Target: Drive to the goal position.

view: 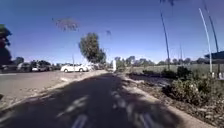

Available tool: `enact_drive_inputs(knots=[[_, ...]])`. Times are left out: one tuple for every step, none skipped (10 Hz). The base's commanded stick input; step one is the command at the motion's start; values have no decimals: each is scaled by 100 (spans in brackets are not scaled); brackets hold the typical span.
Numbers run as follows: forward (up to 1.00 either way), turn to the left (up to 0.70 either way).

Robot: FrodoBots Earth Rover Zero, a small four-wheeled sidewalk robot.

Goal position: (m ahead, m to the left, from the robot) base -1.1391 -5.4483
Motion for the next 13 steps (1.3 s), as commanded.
enact_drive_inputs(knots=[[100, 0], [100, 0], [100, 0], [100, 0], [100, 0], [100, 0], [100, 0], [100, 0], [100, 0], [100, 0], [100, 0], [100, 0], [100, 0]])
